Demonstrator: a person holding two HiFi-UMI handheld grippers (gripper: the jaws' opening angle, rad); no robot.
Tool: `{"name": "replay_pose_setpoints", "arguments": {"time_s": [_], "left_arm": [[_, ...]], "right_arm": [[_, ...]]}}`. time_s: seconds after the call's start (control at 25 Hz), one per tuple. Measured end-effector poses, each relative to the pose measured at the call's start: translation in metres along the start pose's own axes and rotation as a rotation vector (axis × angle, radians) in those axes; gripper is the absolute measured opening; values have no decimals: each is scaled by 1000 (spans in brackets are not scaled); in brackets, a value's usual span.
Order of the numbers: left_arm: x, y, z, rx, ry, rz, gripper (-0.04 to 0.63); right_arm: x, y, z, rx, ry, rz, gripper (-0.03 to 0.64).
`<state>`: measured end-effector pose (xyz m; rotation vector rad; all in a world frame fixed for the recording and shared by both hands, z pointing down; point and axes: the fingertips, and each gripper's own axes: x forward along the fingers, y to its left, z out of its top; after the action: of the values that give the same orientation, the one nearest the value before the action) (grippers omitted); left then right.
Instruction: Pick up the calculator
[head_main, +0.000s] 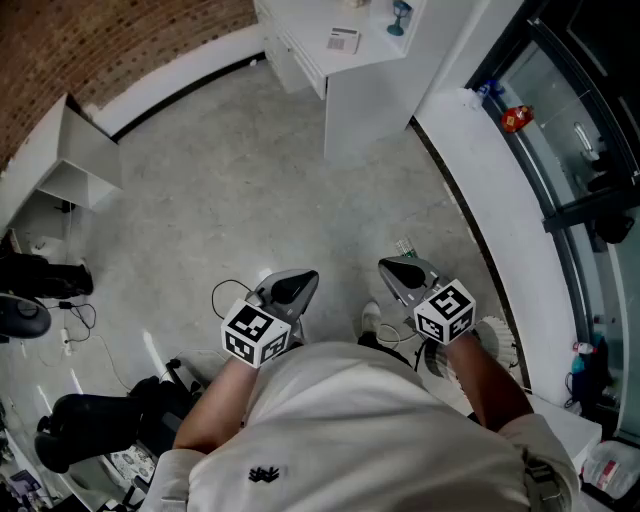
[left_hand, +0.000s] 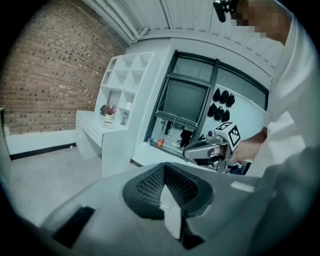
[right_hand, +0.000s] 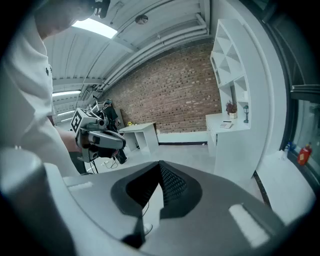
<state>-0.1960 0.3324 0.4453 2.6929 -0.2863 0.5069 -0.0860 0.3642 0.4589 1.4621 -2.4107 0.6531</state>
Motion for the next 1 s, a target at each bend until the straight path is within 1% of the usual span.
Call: {"name": "replay_pose_setpoints", "arguments": {"time_s": [0.12, 0.24, 0.32, 0.48, 0.52, 0.56, 0.6, 0.76, 1.0], "left_arm": [[43, -27, 8, -9, 4, -7, 6], [79, -53, 18, 14, 9, -11, 6], [98, -65, 25, 15, 1, -2, 6], [129, -85, 34, 3, -12, 19, 6], [135, -88, 36, 0, -14, 25, 6], [140, -91, 37, -5, -14, 31, 6], [144, -92, 38, -10, -12, 35, 6], [157, -85, 42, -22, 8, 39, 6], [184, -29, 65, -32, -6, 25, 6]], "right_arm": [[-31, -35, -8, -3, 2, 8, 11], [-59, -66, -23, -4, 19, 18, 11], [-74, -88, -29, -1, 20, 30, 11], [-98, -125, -25, 22, -37, 78, 14], [-102, -134, -24, 28, -44, 90, 56], [-104, -144, -22, 33, -47, 98, 128], [-106, -154, -20, 38, -51, 100, 143], [-98, -192, -7, 44, -71, 96, 168], [-51, -255, 23, 51, -78, 75, 179]]}}
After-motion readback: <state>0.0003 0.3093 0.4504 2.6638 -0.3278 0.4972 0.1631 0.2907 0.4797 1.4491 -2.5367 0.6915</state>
